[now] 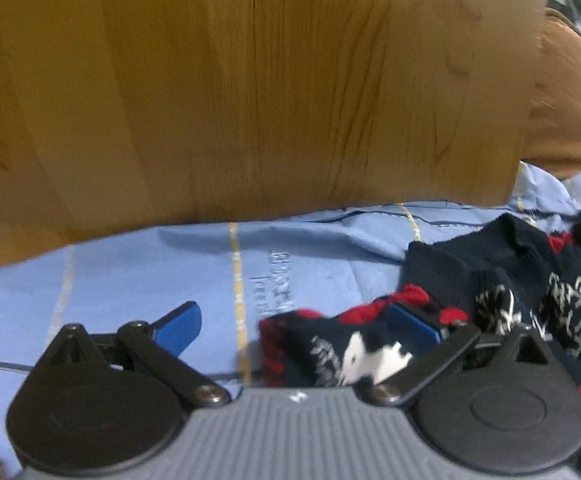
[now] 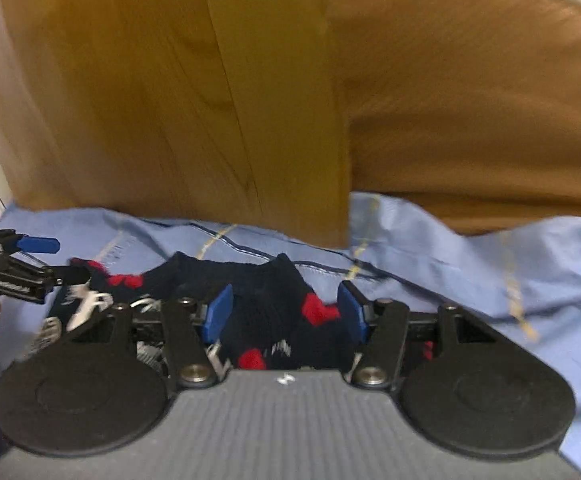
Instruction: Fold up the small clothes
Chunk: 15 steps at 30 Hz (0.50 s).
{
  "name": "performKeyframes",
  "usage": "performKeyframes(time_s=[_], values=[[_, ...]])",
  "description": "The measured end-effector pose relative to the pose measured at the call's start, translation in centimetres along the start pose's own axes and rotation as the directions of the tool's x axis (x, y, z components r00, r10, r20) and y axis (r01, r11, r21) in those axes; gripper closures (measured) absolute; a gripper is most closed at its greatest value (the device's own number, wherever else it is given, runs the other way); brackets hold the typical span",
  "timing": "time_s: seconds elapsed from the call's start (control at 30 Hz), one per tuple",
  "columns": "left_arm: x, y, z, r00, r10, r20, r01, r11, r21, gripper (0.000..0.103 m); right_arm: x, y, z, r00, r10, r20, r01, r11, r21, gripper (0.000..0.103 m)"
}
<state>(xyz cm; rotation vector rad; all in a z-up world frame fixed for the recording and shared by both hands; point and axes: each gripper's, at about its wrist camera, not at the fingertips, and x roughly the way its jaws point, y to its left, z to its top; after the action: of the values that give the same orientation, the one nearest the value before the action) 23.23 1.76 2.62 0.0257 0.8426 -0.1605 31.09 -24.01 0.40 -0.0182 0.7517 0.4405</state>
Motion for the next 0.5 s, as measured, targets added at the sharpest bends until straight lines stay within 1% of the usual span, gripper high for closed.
performKeyframes(time_s=[0.03, 0.07, 0.1, 0.13, 0.17, 0.2, 0.23, 0.27, 0.3, 0.37, 0.43, 0.5], values=[[0.6, 0.0, 0.0, 1.0, -0.012, -0.007, 0.012, 1.0, -0.008, 0.013, 1.2, 0.1, 0.3, 1.0, -0.005, -0.017, 0.005, 1.0, -0.002, 0.042], [1.0, -0.1, 0.0, 1.0, -0.023, -0.017, 0.023, 1.0, -0.01, 0.03, 2.6, 0.1, 0.5, 0.999, -0.004, -0.039, 0.004, 1.0, -0.002, 0.042], [1.4, -0.2, -0.1, 0.999, -0.03, -0.025, 0.03, 0.999, -0.012, 0.05, 3.6, 0.3, 0.7, 0.998, 0.003, -0.058, -0.004, 1.0, -0.007, 0.043], [1.6, -0.4, -0.2, 0.999, -0.04, -0.033, 0.039, 0.999, -0.013, 0.058, 4.5, 0.5, 0.7, 0.997, 0.007, -0.075, -0.008, 1.0, -0.022, 0.05], [1.8, -0.5, -0.3, 0.999, -0.042, -0.034, 0.042, 0.999, -0.009, 0.066, 5.3, 0.7, 0.6, 0.996, 0.001, -0.091, -0.005, 0.999, -0.044, 0.062], [1.8, -0.7, -0.3, 0.999, -0.042, -0.026, 0.042, 0.999, 0.0, 0.076, 5.8, 1.2, 0.5, 0.993, -0.008, -0.115, 0.0, 0.998, -0.066, 0.08], [1.6, -0.9, -0.4, 0.999, -0.041, -0.018, 0.041, 0.999, 0.01, 0.08, 5.8, 1.4, 0.3, 0.994, -0.027, -0.109, 0.019, 0.997, -0.074, 0.086], [0.9, -1.0, -0.3, 0.999, -0.038, -0.006, 0.039, 0.999, 0.016, 0.081, 5.4, 1.7, 0.3, 0.995, -0.029, -0.095, 0.022, 0.997, -0.074, 0.09], [0.1, -1.0, -0.3, 0.999, -0.039, 0.014, 0.038, 0.999, 0.019, 0.082, 4.5, 1.9, 0.3, 0.997, -0.025, -0.07, 0.02, 0.997, -0.078, 0.091], [-2.7, -1.1, -0.4, 0.995, -0.066, 0.076, 0.064, 0.998, 0.022, 0.082, 1.6, 2.4, 0.2, 1.0, -0.011, -0.01, 0.01, 0.997, -0.081, 0.091], [-6.1, -1.1, -0.9, 0.985, -0.106, 0.137, 0.104, 0.994, 0.023, 0.082, -2.3, 3.2, -0.2, 0.999, 0.006, 0.045, -0.002, 0.997, -0.081, 0.092], [-9.8, -1.3, -2.1, 0.967, -0.149, 0.205, 0.145, 0.989, 0.035, 0.082, -6.8, 4.3, -1.2, 0.993, 0.021, 0.113, -0.01, 0.995, -0.098, 0.092]])
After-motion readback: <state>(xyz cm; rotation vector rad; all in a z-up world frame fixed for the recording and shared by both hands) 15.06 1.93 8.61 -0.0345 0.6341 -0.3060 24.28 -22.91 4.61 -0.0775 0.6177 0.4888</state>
